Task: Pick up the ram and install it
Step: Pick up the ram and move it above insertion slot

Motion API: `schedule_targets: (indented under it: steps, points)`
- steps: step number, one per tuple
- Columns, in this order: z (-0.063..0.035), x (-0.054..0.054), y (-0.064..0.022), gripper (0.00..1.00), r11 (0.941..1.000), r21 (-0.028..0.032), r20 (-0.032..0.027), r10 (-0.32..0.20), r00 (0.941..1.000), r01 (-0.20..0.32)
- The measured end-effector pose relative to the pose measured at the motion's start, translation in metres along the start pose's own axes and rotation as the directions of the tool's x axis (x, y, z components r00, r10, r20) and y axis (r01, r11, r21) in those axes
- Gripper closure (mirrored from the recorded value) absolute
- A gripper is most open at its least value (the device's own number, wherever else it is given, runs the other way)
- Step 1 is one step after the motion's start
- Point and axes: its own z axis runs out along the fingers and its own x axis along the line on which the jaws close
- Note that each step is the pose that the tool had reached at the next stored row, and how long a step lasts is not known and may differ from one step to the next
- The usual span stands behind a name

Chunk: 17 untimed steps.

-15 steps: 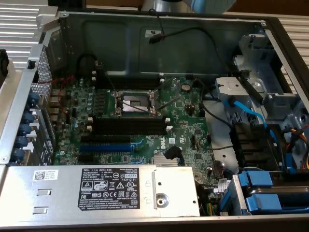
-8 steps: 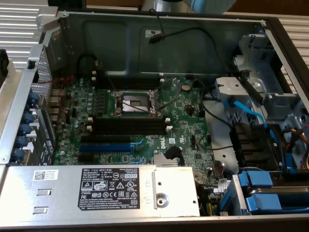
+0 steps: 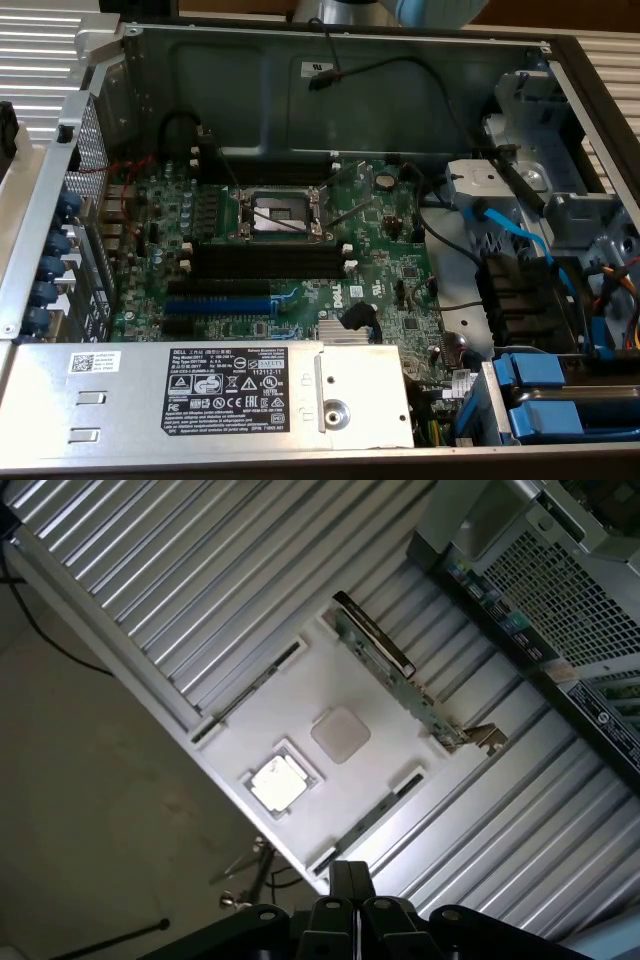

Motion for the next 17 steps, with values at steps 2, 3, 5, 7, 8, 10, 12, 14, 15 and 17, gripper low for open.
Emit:
schedule_targets:
  steps: [2,3,5,7,8,10,12,14,15,17]
  points:
    - [0.0000,0.0006,-0.0007,0.90,0.9999,-0.0003,-0.0002,0.013,0.9999,-0.013]
    - [0.0000,0.0008,-0.0009,0.90,0.9998,-0.0005,-0.0001,0.018,0.9998,-0.018]
    - [0.0000,0.0010,-0.0015,0.90,0.9996,-0.0006,-0.0001,0.026,0.9996,-0.026]
    - [0.0001,0.0010,-0.0024,0.90,0.9995,-0.0007,0.0000,0.032,0.9995,-0.032]
    - [0.0001,0.0008,-0.0030,0.90,0.9994,-0.0007,0.0001,0.035,0.9994,-0.035]
    - [0.0001,-0.0003,-0.0045,0.90,0.9993,-0.0006,0.0000,0.038,0.9993,-0.038]
    - [0.0002,-0.0012,-0.0056,0.90,0.9990,-0.0008,0.0002,0.044,0.9990,-0.044]
    - [0.0003,-0.0013,-0.0056,0.90,0.9978,-0.0009,0.0004,0.066,0.9978,-0.066]
    - [0.0003,-0.0013,-0.0056,0.90,0.9966,-0.0010,0.0006,0.082,0.9966,-0.082]
    - [0.0005,-0.0014,-0.0057,0.90,0.9932,-0.0013,0.0010,0.116,0.9932,-0.116]
